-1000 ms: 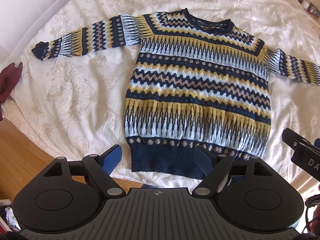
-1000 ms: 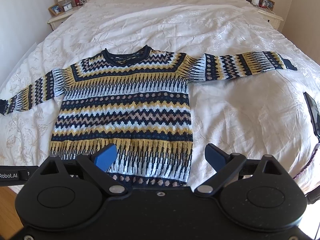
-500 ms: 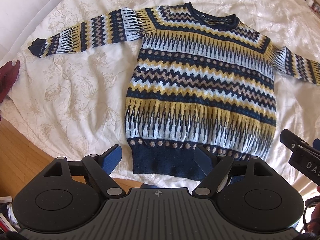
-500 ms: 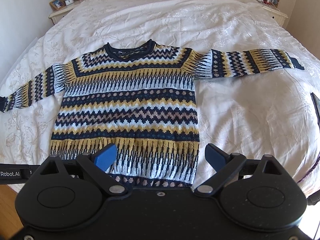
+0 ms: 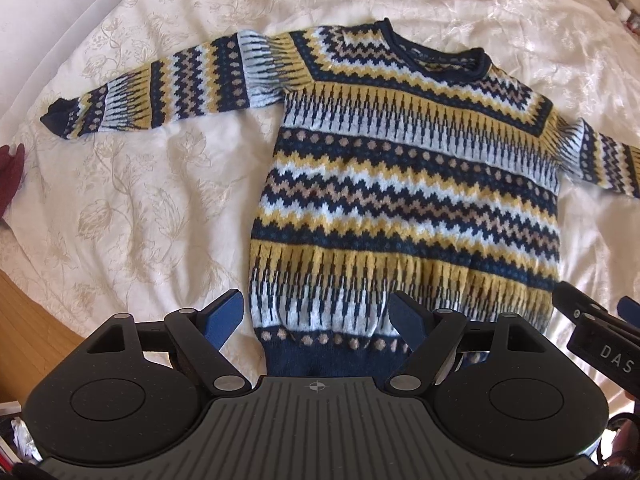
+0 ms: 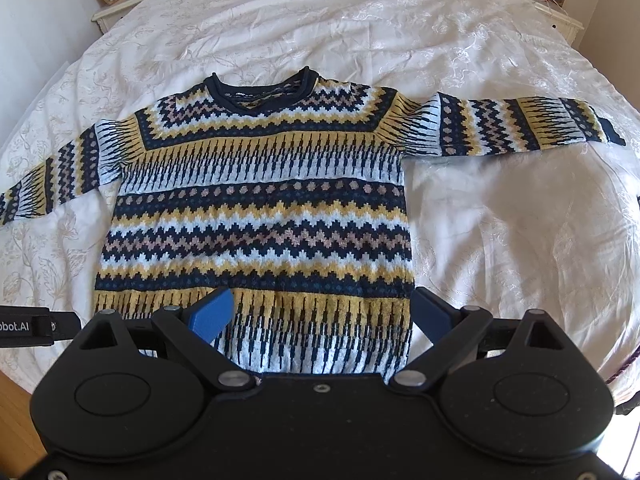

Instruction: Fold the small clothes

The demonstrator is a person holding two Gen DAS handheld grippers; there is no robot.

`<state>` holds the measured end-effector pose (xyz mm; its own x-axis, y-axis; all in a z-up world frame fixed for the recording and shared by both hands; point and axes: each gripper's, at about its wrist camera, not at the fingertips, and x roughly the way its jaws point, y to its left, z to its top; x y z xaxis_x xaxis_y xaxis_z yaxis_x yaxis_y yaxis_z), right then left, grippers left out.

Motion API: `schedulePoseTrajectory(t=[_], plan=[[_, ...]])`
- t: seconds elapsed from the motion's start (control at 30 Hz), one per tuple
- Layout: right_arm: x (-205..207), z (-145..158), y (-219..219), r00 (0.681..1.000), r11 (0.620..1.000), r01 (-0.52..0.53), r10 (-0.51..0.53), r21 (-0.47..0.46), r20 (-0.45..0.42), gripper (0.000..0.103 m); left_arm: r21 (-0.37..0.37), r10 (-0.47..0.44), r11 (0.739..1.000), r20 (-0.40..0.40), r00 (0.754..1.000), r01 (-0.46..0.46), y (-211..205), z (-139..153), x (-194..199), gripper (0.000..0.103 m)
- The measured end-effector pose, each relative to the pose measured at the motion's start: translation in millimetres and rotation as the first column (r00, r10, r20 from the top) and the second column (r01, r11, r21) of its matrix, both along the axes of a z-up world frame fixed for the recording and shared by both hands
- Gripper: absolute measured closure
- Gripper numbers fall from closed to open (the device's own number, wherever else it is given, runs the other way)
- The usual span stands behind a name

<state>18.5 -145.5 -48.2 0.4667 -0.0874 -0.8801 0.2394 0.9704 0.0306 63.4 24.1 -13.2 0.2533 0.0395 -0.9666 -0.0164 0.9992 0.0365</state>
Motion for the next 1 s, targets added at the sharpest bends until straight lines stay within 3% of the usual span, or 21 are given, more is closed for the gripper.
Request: schedulePoseTrajectory(t=[0.2, 0.4, 0.53, 0.77, 1.0], plan=[[30.6, 5.3, -0.2, 0.999, 0.999, 0.017, -0.018, 0.029, 0.034, 0.008, -0.024, -0.005, 1.000, 0.161, 0.987, 0.009, 4.6, 16.0, 37.0, 0.024], [64.0, 9.7, -0.8, 0.992, 0.996, 0.091, -0.091, -0.001, 0.093, 0.008, -0.068, -0.068, 0.993, 0.340, 0.938, 0.096, 3.6, 26.1, 74.9, 0.024], [79.9, 10.1, -0.6, 0.983, 0.988, 0.143, -0.134, -0.061, 0.129, 0.008, -0.078, -0.122, 0.984, 0.345, 0.931, 0.158, -2.6, 23.8, 101.2, 0.024], [97.7, 1.6, -22.0, 0.969, 0.969, 0.225, -0.212, -0.103, 0.123, 0.009, -0.002, -0.280, 0.956, 0.290, 0.915, 0.293, -27.1, 3.5, 124.5, 0.024], [102.7, -9.3, -90.3, 0.951, 0.946, 0.307, -0.299, -0.108, 0.083, 0.013, -0.049, -0.230, 0.967, 0.256, 0.939, 0.250, -46.0, -3.7, 119.7, 0.024]])
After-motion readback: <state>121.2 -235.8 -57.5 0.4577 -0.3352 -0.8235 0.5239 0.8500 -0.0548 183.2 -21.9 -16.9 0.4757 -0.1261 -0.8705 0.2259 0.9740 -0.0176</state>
